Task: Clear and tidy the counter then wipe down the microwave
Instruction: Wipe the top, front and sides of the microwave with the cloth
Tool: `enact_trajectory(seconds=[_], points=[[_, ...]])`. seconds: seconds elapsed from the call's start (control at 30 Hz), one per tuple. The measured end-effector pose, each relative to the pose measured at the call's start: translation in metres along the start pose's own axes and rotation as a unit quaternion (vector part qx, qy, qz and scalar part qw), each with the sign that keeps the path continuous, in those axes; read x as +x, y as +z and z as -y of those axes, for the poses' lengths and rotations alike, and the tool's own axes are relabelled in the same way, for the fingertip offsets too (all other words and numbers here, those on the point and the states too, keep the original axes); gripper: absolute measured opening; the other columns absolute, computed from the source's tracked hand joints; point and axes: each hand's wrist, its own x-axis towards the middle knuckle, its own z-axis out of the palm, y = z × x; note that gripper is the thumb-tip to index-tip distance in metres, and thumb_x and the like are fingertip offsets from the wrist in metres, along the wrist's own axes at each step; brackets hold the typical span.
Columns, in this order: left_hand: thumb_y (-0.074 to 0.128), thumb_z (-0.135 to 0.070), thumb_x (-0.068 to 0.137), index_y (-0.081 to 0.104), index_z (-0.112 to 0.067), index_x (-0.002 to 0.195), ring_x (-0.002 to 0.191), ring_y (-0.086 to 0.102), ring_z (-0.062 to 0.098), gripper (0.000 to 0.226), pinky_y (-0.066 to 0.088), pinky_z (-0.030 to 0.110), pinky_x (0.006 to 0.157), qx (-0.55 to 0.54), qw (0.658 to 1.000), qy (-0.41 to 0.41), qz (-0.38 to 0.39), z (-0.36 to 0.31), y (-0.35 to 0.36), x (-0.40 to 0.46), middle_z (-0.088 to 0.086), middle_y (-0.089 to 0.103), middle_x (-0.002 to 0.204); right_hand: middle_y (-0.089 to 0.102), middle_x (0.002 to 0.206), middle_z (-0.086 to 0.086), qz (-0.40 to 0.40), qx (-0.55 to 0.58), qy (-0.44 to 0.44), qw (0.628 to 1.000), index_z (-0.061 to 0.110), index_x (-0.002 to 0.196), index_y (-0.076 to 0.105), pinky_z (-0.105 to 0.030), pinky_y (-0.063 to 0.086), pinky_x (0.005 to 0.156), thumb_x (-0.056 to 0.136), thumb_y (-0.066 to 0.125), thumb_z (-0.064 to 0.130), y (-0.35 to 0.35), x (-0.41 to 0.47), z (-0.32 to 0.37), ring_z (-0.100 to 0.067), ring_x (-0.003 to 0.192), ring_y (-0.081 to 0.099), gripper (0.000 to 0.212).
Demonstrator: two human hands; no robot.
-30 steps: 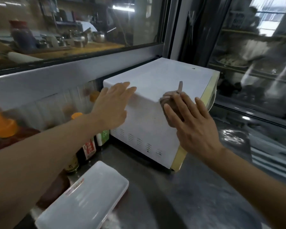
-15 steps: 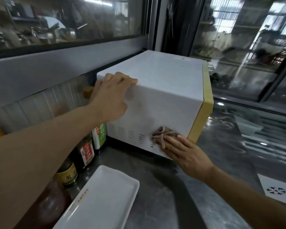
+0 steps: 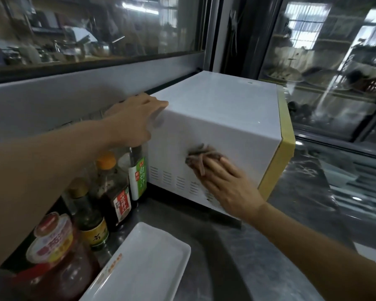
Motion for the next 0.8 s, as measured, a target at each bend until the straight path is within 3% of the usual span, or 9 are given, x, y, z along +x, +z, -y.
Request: enact_trajectory(seconds=[0.1, 0.27, 0.37, 0.43, 0.5, 0.57, 0.67, 0.8], points=[[0.064, -0.007, 0.079, 0.024, -0.023, 0.148, 0.136, 0.027, 0.025, 0.081, 0.033, 0.049, 0.108, -0.022, 1.000, 0.003, 0.010, 0.002, -0.001, -0.001, 0.005, 0.029, 0.149, 0.046, 0.143, -0.007, 0.063, 0.003, -0.044, 0.997, 0.011, 0.136, 0.043, -0.040, -0.005, 0.119, 0.077, 0.058, 0.023, 0.002, -0.014, 0.011, -0.021, 0.139, 0.025, 0.063], [0.062, -0.003, 0.079, 0.023, -0.022, 0.148, 0.142, 0.023, 0.019, 0.081, 0.026, 0.040, 0.115, -0.076, 0.997, -0.012, 0.016, 0.008, -0.003, -0.001, 0.000, 0.024, 0.154, 0.045, 0.144, -0.010, -0.041, 0.035, 0.041, 0.998, 0.007, 0.141, 0.033, -0.040, 0.004, 0.116, 0.087, 0.032, 0.017, -0.030, 0.022, -0.017, -0.026, 0.137, 0.029, 0.055], [0.063, 0.002, 0.079, 0.025, -0.019, 0.148, 0.142, 0.023, 0.020, 0.081, 0.024, 0.037, 0.116, -0.114, 0.993, -0.024, 0.000, 0.009, 0.002, -0.001, 0.002, 0.024, 0.155, 0.036, 0.150, -0.012, -0.103, 0.043, 0.139, 0.984, 0.007, 0.143, 0.034, -0.043, 0.014, 0.116, 0.090, 0.031, 0.014, -0.044, 0.065, -0.029, -0.029, 0.140, 0.026, 0.053], [0.063, 0.002, 0.081, 0.025, -0.018, 0.148, 0.143, 0.023, 0.019, 0.080, 0.022, 0.033, 0.117, -0.123, 0.992, -0.025, -0.013, 0.009, 0.004, -0.001, 0.001, 0.023, 0.156, 0.032, 0.152, -0.011, -0.095, 0.036, 0.157, 0.982, 0.008, 0.144, 0.033, -0.044, 0.012, 0.117, 0.091, 0.031, 0.015, -0.041, 0.077, -0.023, -0.029, 0.142, 0.023, 0.054], [0.063, 0.001, 0.083, 0.025, -0.019, 0.148, 0.142, 0.023, 0.018, 0.078, 0.020, 0.028, 0.115, -0.129, 0.991, -0.030, -0.017, 0.010, 0.004, -0.002, 0.000, 0.023, 0.156, 0.036, 0.150, -0.010, -0.064, 0.023, 0.103, 0.992, 0.007, 0.142, 0.038, -0.043, 0.005, 0.117, 0.087, 0.030, 0.017, -0.025, 0.069, -0.008, -0.028, 0.140, 0.022, 0.056], [0.063, 0.002, 0.082, 0.023, -0.020, 0.148, 0.142, 0.023, 0.017, 0.079, 0.020, 0.026, 0.113, -0.135, 0.990, -0.033, -0.003, 0.010, 0.002, -0.003, -0.001, 0.023, 0.156, 0.050, 0.140, -0.011, -0.015, 0.019, 0.015, 1.000, 0.006, 0.134, 0.050, -0.042, 0.004, 0.117, 0.086, 0.033, 0.019, -0.010, 0.051, 0.010, -0.029, 0.136, 0.034, 0.052], [0.058, 0.004, 0.083, 0.021, -0.024, 0.148, 0.140, 0.026, 0.018, 0.080, 0.025, 0.026, 0.110, -0.138, 0.989, -0.046, 0.035, 0.011, -0.008, -0.003, -0.002, 0.024, 0.154, 0.054, 0.136, -0.008, 0.057, 0.006, -0.050, 0.997, 0.007, 0.131, 0.053, -0.040, 0.000, 0.118, 0.085, 0.034, 0.018, -0.005, 0.034, 0.018, -0.027, 0.131, 0.046, 0.051], [0.057, 0.005, 0.084, 0.020, -0.023, 0.148, 0.135, 0.031, 0.022, 0.079, 0.030, 0.026, 0.101, -0.163, 0.981, -0.043, 0.095, 0.012, -0.021, -0.004, 0.001, 0.028, 0.151, 0.049, 0.141, -0.010, -0.028, 0.026, 0.011, 0.999, 0.007, 0.134, 0.049, -0.041, 0.008, 0.116, 0.087, 0.031, 0.018, -0.030, 0.065, -0.010, -0.028, 0.135, 0.035, 0.052]])
